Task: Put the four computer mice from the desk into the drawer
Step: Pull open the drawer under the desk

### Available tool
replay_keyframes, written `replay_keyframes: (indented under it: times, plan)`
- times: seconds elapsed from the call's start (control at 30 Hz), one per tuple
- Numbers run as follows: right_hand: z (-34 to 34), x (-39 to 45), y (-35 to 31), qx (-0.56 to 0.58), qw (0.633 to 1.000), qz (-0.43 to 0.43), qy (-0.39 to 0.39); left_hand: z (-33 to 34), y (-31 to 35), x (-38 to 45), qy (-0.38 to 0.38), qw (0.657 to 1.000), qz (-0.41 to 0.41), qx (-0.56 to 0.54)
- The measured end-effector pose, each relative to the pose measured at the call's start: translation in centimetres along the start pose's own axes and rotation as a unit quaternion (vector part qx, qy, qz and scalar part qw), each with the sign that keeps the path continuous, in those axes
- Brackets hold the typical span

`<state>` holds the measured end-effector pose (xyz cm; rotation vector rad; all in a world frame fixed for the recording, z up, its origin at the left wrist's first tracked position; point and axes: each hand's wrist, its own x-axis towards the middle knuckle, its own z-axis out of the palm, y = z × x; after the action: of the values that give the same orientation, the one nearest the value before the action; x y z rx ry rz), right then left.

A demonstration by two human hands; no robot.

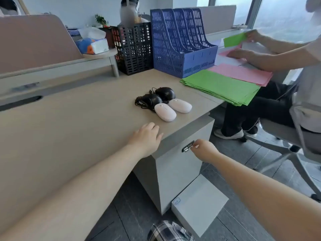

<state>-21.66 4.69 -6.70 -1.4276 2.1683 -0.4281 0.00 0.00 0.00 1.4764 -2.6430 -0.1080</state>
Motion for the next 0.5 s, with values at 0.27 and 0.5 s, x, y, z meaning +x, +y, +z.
replay_keyframes:
  times: [0.27,0.5]
  plan:
    - [1.9,1.1,0.2,-0.055,0.996,0.023,-0.065,1.1,-0.9,1.0,0.02,0.998,0.006,-0.057]
    - [3.8,4.7,0.3,-0.064,0.997,0.032,-0.042,1.2,-1.3,2.4,0.042,0.994,0.009,-0.101]
